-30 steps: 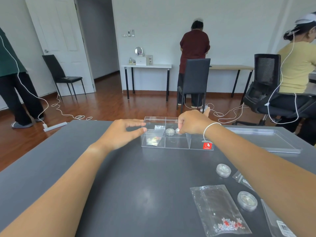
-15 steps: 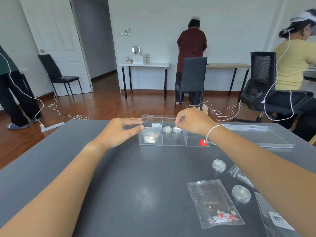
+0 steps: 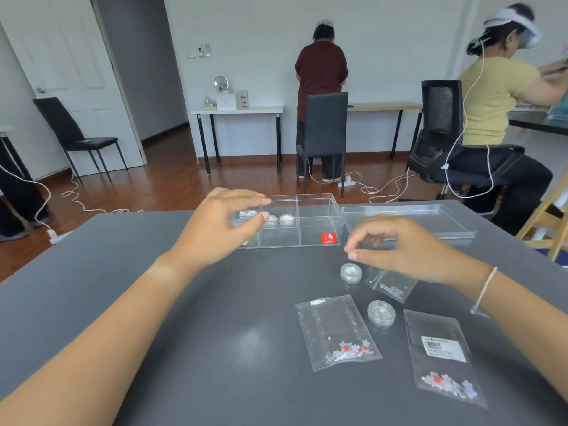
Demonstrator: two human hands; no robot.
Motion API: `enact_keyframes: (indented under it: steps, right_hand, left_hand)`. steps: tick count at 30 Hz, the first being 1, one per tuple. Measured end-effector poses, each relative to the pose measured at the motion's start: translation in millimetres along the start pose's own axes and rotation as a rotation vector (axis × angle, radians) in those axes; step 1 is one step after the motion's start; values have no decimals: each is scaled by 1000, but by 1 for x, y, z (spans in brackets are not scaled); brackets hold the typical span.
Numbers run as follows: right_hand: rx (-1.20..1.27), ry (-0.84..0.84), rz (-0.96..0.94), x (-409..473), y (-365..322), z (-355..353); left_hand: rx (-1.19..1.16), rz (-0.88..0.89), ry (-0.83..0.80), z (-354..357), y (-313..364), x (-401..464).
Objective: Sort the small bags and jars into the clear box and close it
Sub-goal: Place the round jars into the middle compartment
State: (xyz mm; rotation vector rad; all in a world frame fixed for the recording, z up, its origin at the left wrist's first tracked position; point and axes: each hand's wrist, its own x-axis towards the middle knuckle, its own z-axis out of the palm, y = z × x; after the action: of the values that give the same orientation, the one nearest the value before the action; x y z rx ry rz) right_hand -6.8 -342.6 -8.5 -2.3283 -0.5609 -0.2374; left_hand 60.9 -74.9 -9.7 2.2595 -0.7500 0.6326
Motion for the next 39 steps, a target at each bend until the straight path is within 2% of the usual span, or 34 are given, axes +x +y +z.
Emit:
enact_keyframes:
  steps: [9,13,18,22,30,39]
  right_hand:
    - [23,-261,54,-29,8,-7]
    - [-19,-347,109,-30,9,-6]
    - [-68,-398,132,-32,6,-6]
    - [-68,-403,122,-31,4,-4]
    - [-12,-344,140,-30,10,-3]
    - [81,-219,81,-24,9,-1]
  left_hand:
    - [-163,133,-290,57,58,-10]
    - [-120,120,-433,73,63,-10]
    - [-107,200,-531,80,71,-10]
    - [-40,165,-515,81,67,-12]
    - [-109,87,-452,75,61,-13]
    - [-199,13,-186,42,51,-3]
